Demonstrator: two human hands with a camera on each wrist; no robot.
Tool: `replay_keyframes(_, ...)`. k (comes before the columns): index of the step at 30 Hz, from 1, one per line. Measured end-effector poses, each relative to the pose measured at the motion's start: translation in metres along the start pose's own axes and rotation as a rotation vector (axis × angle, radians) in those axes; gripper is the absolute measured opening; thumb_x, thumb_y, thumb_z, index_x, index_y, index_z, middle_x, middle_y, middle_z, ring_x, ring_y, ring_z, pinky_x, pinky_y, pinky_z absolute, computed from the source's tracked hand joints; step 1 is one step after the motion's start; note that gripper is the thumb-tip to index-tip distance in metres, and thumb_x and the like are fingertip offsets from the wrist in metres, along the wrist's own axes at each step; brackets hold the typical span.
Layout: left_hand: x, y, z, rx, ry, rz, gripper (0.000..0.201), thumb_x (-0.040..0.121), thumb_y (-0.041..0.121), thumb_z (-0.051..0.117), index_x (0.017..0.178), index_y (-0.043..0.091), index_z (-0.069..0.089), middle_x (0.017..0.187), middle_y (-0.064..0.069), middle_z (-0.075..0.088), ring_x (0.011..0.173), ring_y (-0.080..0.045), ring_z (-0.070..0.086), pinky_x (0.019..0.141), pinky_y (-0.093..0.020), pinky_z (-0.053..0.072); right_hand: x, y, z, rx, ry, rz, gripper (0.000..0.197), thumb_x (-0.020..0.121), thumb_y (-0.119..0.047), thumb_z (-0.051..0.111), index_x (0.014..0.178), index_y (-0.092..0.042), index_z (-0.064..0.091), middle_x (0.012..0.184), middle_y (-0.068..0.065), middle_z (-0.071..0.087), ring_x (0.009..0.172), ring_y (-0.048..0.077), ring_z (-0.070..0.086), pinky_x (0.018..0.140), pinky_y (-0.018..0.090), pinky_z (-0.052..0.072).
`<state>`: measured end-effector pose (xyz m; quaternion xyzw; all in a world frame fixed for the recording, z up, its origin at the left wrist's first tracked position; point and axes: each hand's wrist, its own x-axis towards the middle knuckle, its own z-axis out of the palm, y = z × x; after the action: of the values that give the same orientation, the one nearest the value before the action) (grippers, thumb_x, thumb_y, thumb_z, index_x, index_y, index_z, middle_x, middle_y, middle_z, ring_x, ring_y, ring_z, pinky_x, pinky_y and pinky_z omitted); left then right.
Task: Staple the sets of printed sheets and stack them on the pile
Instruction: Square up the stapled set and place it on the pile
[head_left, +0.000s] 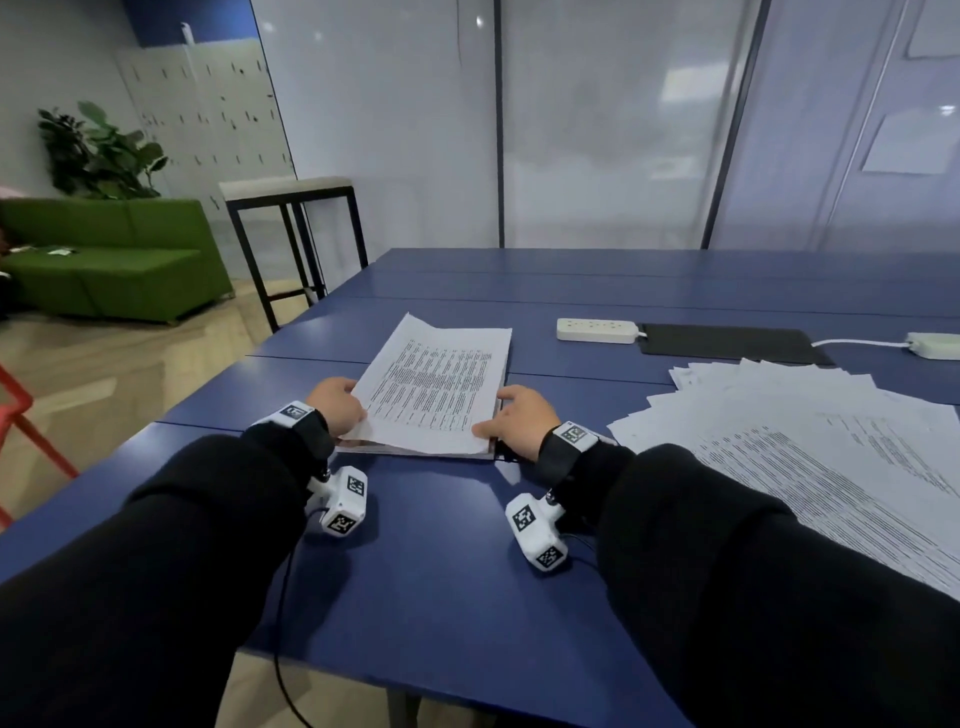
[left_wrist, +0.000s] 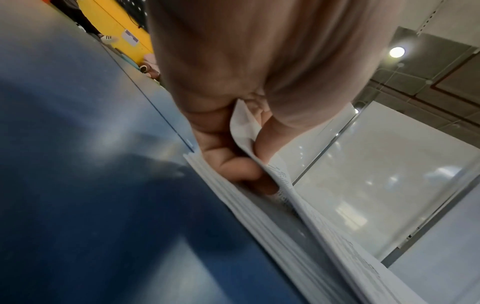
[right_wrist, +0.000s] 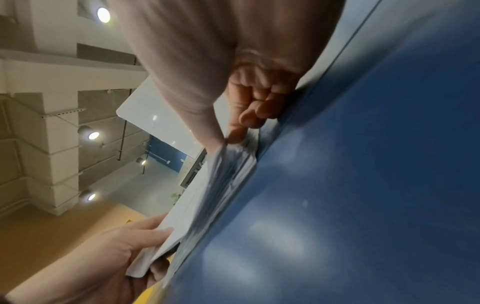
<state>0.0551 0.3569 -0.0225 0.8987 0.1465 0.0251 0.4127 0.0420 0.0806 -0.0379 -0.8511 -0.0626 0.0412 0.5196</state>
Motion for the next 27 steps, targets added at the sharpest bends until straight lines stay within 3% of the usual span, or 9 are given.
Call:
replay_keyframes(5, 0.003, -0.002, 0.005, 0.03, 0.019, -0.02, 0.031, 0.091, -0.009, 0.061, 0.116, 0.004, 0.073, 0.104, -0.018, 0.073, 0.093, -0.036, 0.069, 0.087, -0.047, 0.06, 0.004, -0.002, -0.007, -0.192, -0.028, -0.014, 0.033, 0.084, -0.015, 0.083, 0.116, -0.014, 0.076, 0.112, 0.002, 0.076, 0.098, 0.017, 0.07, 0.076, 0.02, 0.045)
replay_keyframes(11, -0.003, 0.0, 0.005, 0.11, 0.043, -0.044, 0.015, 0.093, 0.0, 0.064, 0.106, 0.002, 0.072, 0.098, -0.023, 0.072, 0.078, -0.036, 0.067, 0.075, -0.059, 0.063, 0.012, -0.001, -0.006, -0.279, -0.05, 0.018, 0.034, 0.085, -0.021, 0.082, 0.117, -0.011, 0.076, 0.116, 0.003, 0.076, 0.106, 0.022, 0.071, 0.085, 0.025, 0.053)
replay_keyframes(14, -0.01, 0.006, 0.006, 0.168, 0.047, -0.033, 0.015, 0.094, 0.007, 0.067, 0.109, 0.008, 0.07, 0.105, -0.018, 0.071, 0.086, -0.039, 0.068, 0.069, -0.046, 0.063, 0.016, 0.001, -0.005, -0.298, -0.057, 0.038, 0.034, 0.084, -0.023, 0.083, 0.115, -0.013, 0.076, 0.114, 0.003, 0.077, 0.104, 0.021, 0.072, 0.08, 0.023, 0.051)
replay_keyframes(18, -0.005, 0.007, 0.003, 0.297, 0.089, -0.045, 0.047, 0.098, 0.02, 0.067, 0.139, 0.0, 0.053, 0.142, -0.02, 0.057, 0.129, -0.04, 0.054, 0.102, -0.038, 0.044, 0.019, 0.003, -0.005, -0.319, -0.064, 0.029, 0.034, 0.085, -0.025, 0.082, 0.116, -0.014, 0.075, 0.114, 0.002, 0.077, 0.102, 0.021, 0.072, 0.08, 0.023, 0.05)
replay_keyframes(21, -0.006, 0.005, -0.001, 0.271, 0.087, -0.055, 0.053, 0.099, 0.022, 0.066, 0.144, -0.002, 0.05, 0.148, -0.021, 0.052, 0.135, -0.039, 0.049, 0.104, -0.037, 0.04, 0.021, 0.003, -0.005, -0.346, -0.07, 0.037, 0.036, 0.085, -0.028, 0.082, 0.117, -0.014, 0.075, 0.115, 0.002, 0.076, 0.104, 0.021, 0.071, 0.081, 0.025, 0.052)
replay_keyframes(22, -0.006, 0.004, -0.002, 0.257, 0.072, -0.048, 0.046, 0.099, 0.021, 0.067, 0.136, -0.003, 0.056, 0.142, -0.022, 0.056, 0.131, -0.04, 0.053, 0.099, -0.037, 0.042, 0.022, 0.003, -0.004, -0.366, -0.071, 0.036, 0.037, 0.084, -0.03, 0.082, 0.117, -0.014, 0.074, 0.115, 0.002, 0.076, 0.104, 0.022, 0.071, 0.083, 0.026, 0.054)
replay_keyframes(24, -0.006, 0.0, -0.003, 0.239, 0.062, -0.027, 0.012, 0.095, 0.015, 0.069, 0.094, 0.003, 0.065, 0.104, -0.019, 0.065, 0.102, -0.038, 0.06, 0.08, -0.037, 0.042, 0.024, 0.003, -0.003, -0.408, -0.077, 0.038, 0.039, 0.084, -0.033, 0.081, 0.117, -0.013, 0.073, 0.115, 0.004, 0.076, 0.104, 0.024, 0.07, 0.085, 0.029, 0.056)
replay_keyframes(25, -0.003, -0.003, -0.003, 0.218, 0.052, -0.025, 0.023, 0.093, 0.011, 0.069, 0.074, 0.009, 0.056, 0.083, -0.013, 0.056, 0.086, -0.033, 0.054, 0.07, -0.036, 0.036, 0.025, 0.003, -0.002, -0.421, -0.078, 0.041, 0.04, 0.084, -0.034, 0.081, 0.117, -0.012, 0.073, 0.116, 0.004, 0.075, 0.105, 0.024, 0.07, 0.085, 0.03, 0.056)
replay_keyframes(27, -0.003, -0.004, -0.002, 0.22, 0.027, 0.006, 0.04, 0.091, 0.006, 0.068, 0.062, 0.013, 0.04, 0.069, -0.006, 0.04, 0.074, -0.027, 0.04, 0.06, -0.034, 0.025, 0.026, 0.003, -0.002, -0.423, -0.075, 0.048, 0.04, 0.085, -0.034, 0.08, 0.117, -0.011, 0.072, 0.116, 0.005, 0.075, 0.105, 0.025, 0.07, 0.081, 0.029, 0.054)
